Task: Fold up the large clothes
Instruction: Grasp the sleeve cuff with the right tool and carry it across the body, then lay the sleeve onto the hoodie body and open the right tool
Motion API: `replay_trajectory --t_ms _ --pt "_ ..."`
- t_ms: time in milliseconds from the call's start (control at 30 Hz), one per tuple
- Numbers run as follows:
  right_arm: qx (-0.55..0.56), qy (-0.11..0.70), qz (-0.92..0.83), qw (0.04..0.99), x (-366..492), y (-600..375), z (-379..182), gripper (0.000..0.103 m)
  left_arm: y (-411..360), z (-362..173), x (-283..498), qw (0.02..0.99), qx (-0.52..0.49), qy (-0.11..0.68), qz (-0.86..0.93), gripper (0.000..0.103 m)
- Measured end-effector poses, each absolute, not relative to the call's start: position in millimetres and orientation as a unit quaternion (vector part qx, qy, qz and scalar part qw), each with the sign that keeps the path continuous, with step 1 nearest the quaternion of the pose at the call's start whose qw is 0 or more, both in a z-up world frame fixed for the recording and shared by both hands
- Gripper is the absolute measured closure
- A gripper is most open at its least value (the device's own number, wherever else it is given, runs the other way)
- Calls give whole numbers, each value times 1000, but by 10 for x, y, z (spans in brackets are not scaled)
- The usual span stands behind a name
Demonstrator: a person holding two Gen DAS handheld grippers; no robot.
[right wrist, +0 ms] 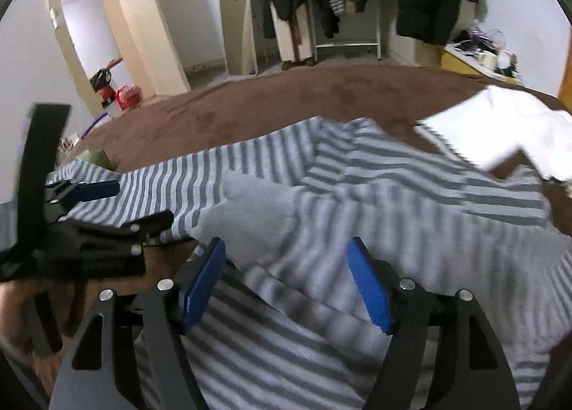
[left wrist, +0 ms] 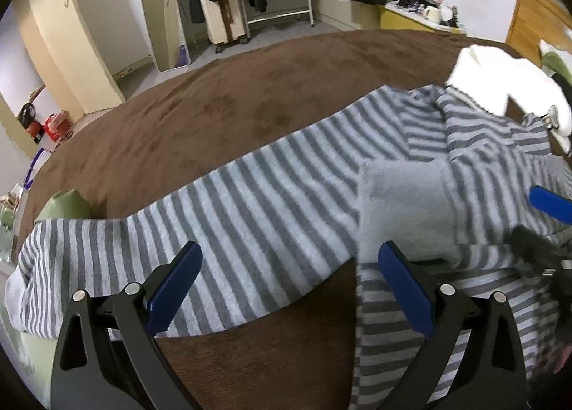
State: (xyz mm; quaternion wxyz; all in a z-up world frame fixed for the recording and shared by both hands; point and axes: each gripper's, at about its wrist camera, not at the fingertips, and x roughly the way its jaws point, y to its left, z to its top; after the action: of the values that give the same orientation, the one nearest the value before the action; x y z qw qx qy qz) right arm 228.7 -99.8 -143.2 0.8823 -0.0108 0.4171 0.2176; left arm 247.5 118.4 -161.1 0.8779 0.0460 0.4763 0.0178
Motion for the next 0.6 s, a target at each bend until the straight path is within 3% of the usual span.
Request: replay_trajectory --t_ms 200,400,600 --pt "14 422 145 895 2121 -1913 -1207 31 895 -1535 2705 876 29 479 -43 6" --pt "35 435 70 897 2027 -2719 -1327 31 363 -1629 2963 863 29 492 -106 6" --pt "184 432 31 882 1889 -3455 -1551 31 -49 -1827 3098 846 44 514 -133 6"
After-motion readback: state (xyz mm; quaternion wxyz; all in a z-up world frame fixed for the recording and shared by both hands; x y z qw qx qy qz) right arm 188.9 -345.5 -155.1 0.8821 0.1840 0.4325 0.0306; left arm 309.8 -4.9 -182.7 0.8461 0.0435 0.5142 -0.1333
